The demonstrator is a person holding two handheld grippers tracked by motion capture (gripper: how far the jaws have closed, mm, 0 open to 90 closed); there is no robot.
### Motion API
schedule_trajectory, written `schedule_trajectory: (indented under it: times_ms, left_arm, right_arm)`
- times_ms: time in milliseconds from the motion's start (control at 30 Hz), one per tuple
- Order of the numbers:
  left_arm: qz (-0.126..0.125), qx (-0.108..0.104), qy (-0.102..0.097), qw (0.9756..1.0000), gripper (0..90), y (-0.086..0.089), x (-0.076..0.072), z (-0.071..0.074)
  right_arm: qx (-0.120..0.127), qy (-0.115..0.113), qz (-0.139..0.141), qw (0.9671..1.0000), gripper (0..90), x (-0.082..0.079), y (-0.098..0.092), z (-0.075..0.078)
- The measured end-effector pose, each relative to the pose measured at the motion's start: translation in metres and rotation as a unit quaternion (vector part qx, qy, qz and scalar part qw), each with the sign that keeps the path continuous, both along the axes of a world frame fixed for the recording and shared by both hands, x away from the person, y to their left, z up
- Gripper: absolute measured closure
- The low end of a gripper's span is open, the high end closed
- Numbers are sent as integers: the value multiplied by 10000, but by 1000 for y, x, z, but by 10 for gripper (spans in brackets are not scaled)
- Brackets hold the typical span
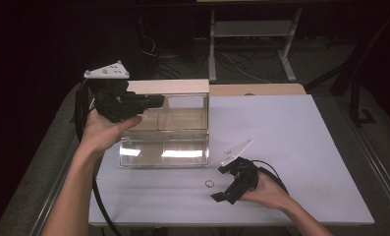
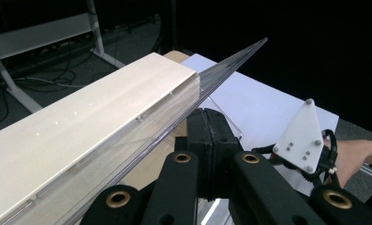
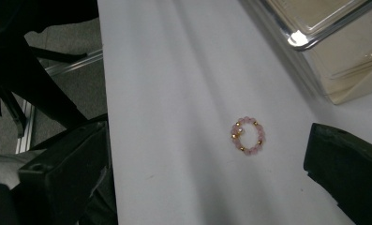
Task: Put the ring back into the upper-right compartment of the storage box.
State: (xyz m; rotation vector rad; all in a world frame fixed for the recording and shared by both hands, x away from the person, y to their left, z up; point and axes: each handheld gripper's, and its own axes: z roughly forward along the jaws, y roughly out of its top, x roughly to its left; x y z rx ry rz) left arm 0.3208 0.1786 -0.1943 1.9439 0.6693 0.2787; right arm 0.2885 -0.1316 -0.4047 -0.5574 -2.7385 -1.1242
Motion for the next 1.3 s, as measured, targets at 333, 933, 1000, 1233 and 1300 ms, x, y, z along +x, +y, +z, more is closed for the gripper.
schedule_trajectory:
  times_ms: [333,933,1000,1233,1300]
  left_arm:
    - [-28,-25,-22,10000,891,0,1,0]
    - [-49,-29,-36,10000,891,0,1,0]
    - [-49,-32,-37,10000,891,0,1,0]
    - [-36,-22,-49,10000,891,-1,1,-1]
    - [-40,-20,-47,10000,891,-1,1,0]
  right_arm:
    - [-204,13,279,9994,49,5,15,-12]
    - [-592,-289,359,9972,437,14,26,-27]
    - [-597,-308,339,9972,473,14,27,-27]
    - [-708,-408,296,9962,622,17,31,-31]
    - [-781,-477,295,9954,673,16,33,-32]
